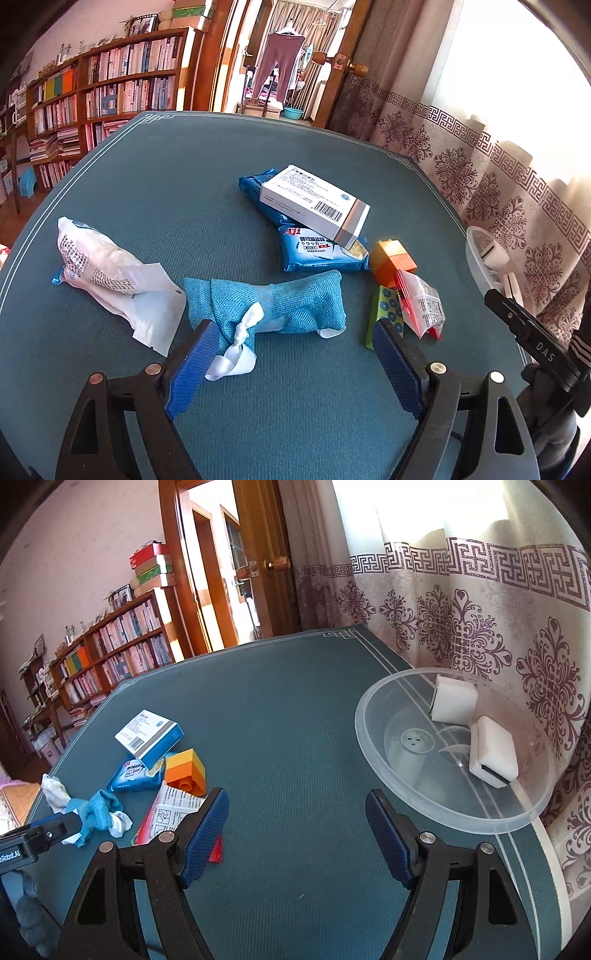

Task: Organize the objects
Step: 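Move the right gripper back toward the red-edged snack packet, then grasp the red-edged snack packet with the right gripper while the left gripper grasps the blue towel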

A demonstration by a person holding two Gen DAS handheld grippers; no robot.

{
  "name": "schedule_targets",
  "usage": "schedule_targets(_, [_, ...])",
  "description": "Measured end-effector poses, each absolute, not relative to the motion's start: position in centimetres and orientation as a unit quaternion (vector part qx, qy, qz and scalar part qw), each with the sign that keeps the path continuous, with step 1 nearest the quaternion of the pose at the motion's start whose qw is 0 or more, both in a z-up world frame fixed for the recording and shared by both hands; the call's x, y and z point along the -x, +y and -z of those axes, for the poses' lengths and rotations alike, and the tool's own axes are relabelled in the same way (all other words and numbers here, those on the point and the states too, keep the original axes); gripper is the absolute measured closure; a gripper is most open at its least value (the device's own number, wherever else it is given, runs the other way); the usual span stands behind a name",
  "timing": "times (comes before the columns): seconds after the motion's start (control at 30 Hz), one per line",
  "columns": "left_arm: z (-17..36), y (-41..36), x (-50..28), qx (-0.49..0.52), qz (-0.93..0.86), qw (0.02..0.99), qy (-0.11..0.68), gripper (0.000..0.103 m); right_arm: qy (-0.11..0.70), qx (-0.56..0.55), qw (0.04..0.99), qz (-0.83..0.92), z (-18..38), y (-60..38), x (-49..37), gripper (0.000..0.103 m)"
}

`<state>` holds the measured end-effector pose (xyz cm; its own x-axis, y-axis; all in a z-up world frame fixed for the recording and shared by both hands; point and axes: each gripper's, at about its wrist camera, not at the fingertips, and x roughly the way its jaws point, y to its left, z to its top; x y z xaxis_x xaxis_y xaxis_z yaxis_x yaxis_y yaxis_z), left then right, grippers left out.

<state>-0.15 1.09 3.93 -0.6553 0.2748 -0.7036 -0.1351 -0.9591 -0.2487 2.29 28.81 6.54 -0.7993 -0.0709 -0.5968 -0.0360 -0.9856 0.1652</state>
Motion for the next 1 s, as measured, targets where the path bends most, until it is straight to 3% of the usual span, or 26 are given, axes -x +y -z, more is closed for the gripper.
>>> schedule_targets(0.77, [-3.9, -1.9, -0.7, 0.4, -0.91, 0.076, -0.079, 0.015, -0.171, -0.364, 0.121, 0.907, -5.2, 26.7, -0.6, 0.025])
schedule_targets(1.0, [-4.1, -2.2, -0.5, 0.393, -0.914, 0.07, -0.065, 0.015, -0.155, -0.389, 0.142, 0.897, -4.1, 24.3, 1.1, 0.024])
